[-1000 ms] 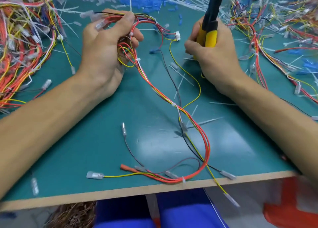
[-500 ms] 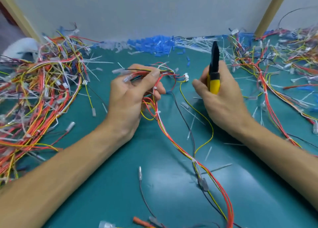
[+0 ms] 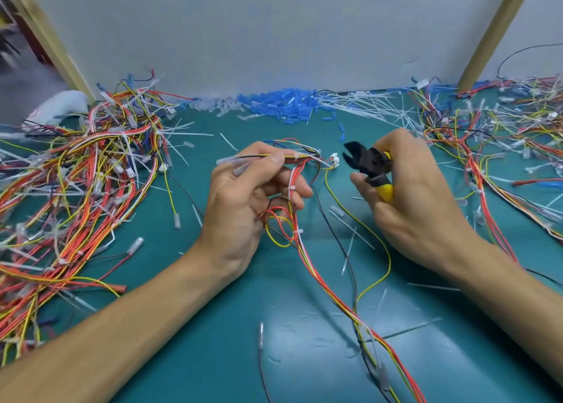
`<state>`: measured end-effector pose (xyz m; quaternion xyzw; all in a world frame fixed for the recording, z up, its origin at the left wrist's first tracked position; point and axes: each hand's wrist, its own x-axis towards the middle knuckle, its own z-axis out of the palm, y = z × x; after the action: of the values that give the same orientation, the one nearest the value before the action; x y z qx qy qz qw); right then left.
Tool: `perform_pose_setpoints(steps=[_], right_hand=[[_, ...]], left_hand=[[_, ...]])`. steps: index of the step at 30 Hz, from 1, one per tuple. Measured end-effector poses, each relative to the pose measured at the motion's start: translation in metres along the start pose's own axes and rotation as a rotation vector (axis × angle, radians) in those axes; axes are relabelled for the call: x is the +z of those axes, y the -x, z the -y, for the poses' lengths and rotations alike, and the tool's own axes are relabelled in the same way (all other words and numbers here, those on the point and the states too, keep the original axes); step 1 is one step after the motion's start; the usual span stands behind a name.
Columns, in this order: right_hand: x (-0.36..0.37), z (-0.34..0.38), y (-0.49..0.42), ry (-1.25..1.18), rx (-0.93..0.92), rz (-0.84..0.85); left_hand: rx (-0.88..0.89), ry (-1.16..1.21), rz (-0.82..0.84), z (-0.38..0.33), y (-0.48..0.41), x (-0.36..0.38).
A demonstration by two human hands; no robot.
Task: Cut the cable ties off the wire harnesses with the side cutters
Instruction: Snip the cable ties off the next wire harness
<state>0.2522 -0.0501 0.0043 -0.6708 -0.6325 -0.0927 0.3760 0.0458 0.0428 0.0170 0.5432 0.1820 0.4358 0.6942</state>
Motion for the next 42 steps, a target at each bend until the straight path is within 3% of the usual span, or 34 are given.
perform_pose_setpoints(steps=[4,9,27,42], right_hand=[[-0.005,0.004,-0.002,0.200,-0.084,0.030],[-0.012,0.017,0.000,0.273,-0.120,0.055],[-0.013,0.022,0.002,0.063,-0.051,0.065],[-0.022,0.024,0.002,0.063,-0.089,0.108]], left_hand=[[0.004,-0.049,0.043,0.002,0.004,0.003],[0.043,-0.079,0.081,0.004,0.008,0.005],[0.043,-0.106,0.115,0.005,0.012,0.009],[0.180,-0.258,0.125,0.005,0.015,0.013]])
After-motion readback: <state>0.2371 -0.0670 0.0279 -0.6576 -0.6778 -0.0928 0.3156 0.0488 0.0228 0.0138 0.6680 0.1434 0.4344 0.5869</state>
